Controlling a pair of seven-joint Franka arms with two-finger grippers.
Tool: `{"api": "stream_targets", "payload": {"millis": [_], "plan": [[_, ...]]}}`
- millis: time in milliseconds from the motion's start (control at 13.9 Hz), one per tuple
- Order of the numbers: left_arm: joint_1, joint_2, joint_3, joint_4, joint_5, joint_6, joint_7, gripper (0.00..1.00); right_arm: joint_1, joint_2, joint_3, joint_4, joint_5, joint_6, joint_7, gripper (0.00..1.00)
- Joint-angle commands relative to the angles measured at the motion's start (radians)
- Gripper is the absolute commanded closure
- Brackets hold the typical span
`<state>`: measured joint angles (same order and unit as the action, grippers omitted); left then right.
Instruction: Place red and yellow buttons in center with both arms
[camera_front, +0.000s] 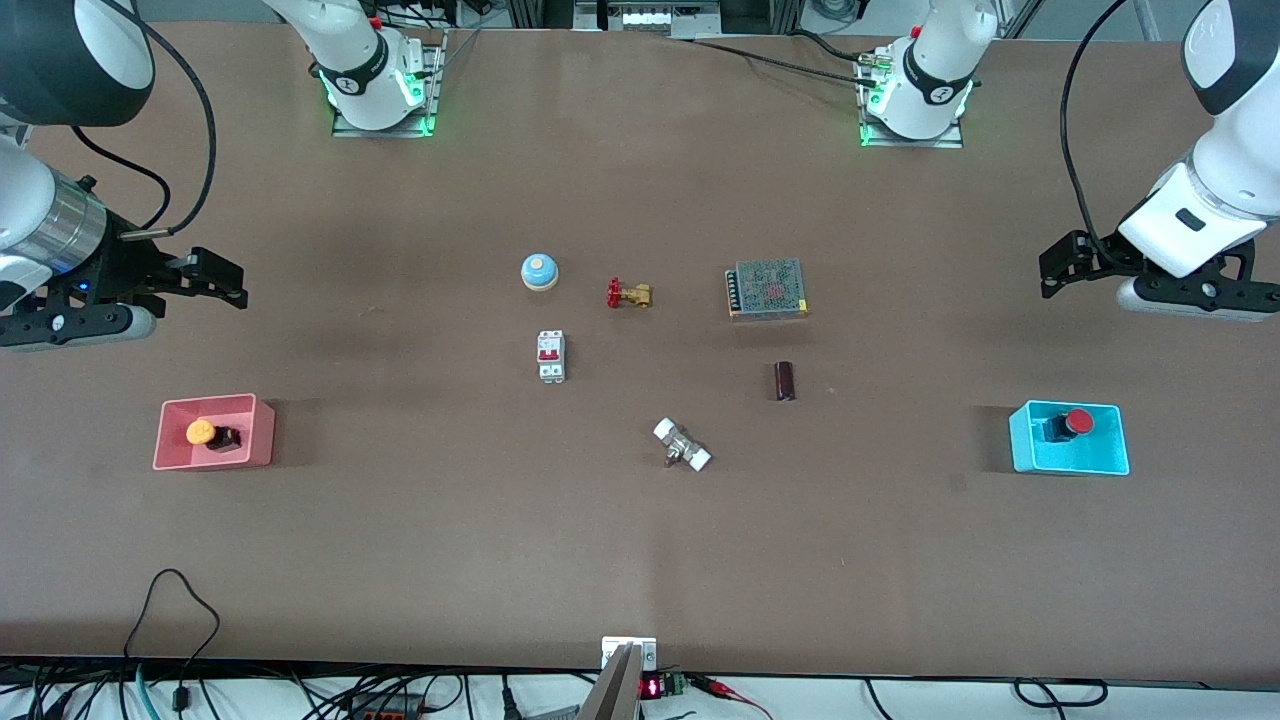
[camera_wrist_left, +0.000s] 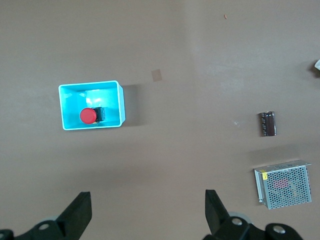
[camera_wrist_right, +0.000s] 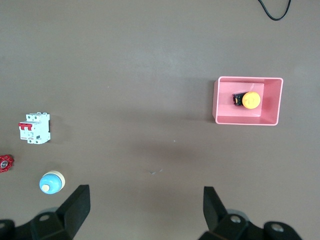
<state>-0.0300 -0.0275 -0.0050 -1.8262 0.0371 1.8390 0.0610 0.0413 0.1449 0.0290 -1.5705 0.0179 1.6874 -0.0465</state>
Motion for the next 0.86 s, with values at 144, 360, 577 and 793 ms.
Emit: {"api": "stream_targets", "payload": {"millis": [144,360,577,793], "plan": [[0.009,0.018,-0.009,0.036,0.009,-0.026,-0.004,0.0,-0.004,0.009,0.0,0.027,0.008,-0.023,-0.003,0.0],[0.009,0.018,-0.009,0.036,0.009,-0.026,-0.004,0.0,-0.006,0.009,0.0,0.027,0.007,-0.018,-0.003,0.0],[0.007,0.035,-0.009,0.045,0.009,-0.061,-0.018,0.0,-0.007,0.044,0.0,0.026,0.004,-0.021,-0.003,0.0],[0.016,0.162,-0.003,0.184,0.0,-0.154,-0.018,0.0,-0.012,0.094,-0.001,0.024,0.007,-0.023,-0.03,0.0]]}}
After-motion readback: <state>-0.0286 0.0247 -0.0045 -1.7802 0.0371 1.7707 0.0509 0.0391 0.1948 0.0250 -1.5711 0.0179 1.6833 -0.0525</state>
